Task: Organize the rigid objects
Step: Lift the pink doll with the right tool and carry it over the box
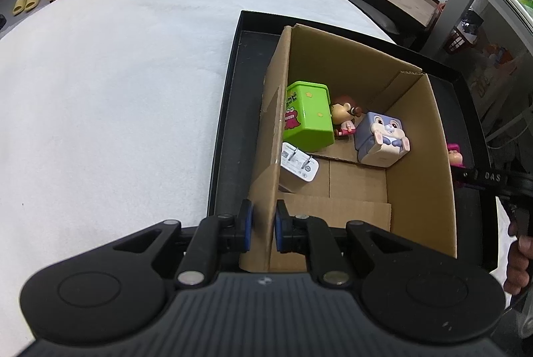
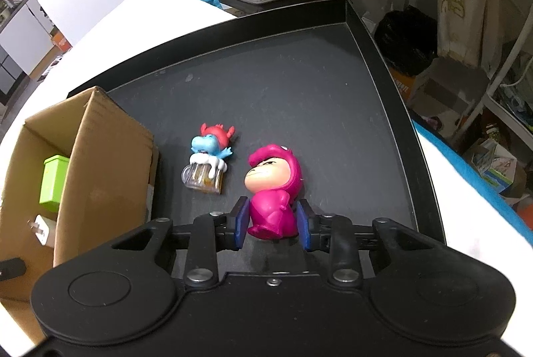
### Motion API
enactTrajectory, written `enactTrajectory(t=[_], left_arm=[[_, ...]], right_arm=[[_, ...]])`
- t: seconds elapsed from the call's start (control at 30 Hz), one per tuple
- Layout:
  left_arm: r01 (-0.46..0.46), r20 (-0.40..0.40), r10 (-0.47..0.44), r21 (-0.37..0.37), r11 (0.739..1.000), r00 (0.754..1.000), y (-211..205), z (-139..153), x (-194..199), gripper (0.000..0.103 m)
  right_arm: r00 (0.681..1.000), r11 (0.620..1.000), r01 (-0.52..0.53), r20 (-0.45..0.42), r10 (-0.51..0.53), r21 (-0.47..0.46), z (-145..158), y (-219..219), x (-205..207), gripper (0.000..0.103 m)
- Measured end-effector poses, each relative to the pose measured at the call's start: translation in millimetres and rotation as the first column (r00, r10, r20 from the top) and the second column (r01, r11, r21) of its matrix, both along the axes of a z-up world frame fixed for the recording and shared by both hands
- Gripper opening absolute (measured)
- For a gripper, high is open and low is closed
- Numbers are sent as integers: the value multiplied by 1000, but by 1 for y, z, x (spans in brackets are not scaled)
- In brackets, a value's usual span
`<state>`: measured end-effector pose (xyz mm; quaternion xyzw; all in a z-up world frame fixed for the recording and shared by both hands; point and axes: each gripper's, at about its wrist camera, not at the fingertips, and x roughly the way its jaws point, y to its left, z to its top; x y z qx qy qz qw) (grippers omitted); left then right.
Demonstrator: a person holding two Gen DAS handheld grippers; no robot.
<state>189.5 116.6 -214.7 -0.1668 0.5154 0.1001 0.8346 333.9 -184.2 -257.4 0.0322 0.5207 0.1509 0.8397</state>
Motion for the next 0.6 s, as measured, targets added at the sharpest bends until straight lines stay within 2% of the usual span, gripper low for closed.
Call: enactTrajectory(t=[0.3,0.6], left_arm=[[-8,-3,8,-6,1000,1000,1,0,1,13],[-11,-2,11,-10,1000,1000,2,-1,1,13]], right_arm=[[1000,1000,-3,12,3,23,7,-6,-8,29],[999,998,-13,39,11,60,32,-2,-15,30]])
